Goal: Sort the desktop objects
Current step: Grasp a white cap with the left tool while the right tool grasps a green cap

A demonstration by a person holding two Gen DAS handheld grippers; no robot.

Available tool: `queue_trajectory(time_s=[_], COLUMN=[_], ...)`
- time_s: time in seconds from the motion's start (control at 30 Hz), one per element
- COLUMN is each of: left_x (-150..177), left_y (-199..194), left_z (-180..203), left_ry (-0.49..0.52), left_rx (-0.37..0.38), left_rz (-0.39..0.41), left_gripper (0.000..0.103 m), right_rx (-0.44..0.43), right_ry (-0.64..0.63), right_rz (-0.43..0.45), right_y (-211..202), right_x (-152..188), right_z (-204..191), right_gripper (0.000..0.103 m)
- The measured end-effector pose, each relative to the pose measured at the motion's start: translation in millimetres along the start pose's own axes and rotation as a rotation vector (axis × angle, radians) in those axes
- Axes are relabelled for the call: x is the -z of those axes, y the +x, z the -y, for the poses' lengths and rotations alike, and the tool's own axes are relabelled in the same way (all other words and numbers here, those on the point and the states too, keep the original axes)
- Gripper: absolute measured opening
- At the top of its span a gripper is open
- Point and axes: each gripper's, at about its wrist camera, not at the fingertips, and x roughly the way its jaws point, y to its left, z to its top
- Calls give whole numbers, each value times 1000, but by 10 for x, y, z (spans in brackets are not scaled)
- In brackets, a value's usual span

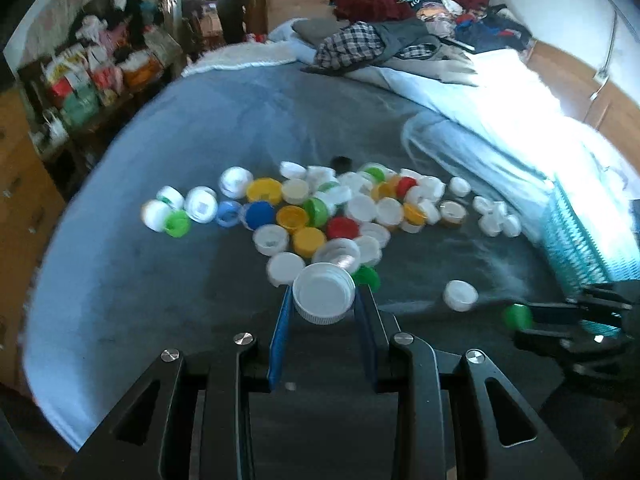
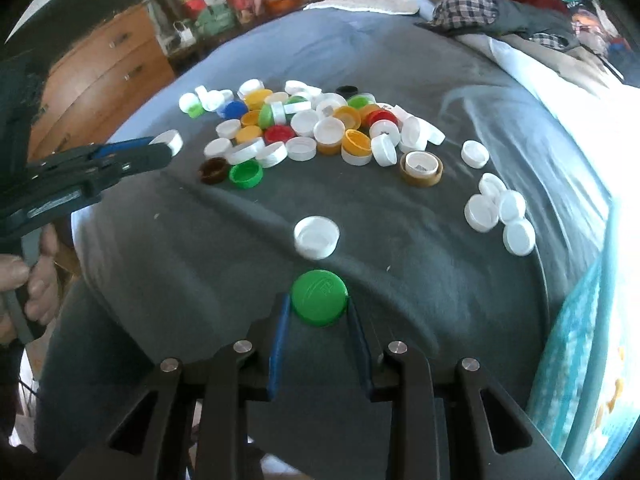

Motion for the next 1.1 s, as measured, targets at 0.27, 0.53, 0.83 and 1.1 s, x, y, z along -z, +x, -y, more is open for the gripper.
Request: queue_trajectory(time_s=[0.27, 0.53, 0.83, 1.1], left_x=[-88, -164, -242, -279], left_y=[-255, -394, -522, -645], left_z=[86, 206, 312, 375], left_ry=[56, 101, 125, 145], left_rx=[-87, -148, -168, -210], left_rz=[74, 116, 151, 193], left_gripper=[27, 27, 27, 27], right_rx=[9, 26, 31, 33], right_ry=[-5, -21, -35, -44], right_rz=[97, 173, 237, 280], right_y=[-440, -808, -1083, -1262], right_x=[65, 28, -13, -10], right_z=[-141, -191, -230, -250], right_gripper=[31, 31, 31, 31])
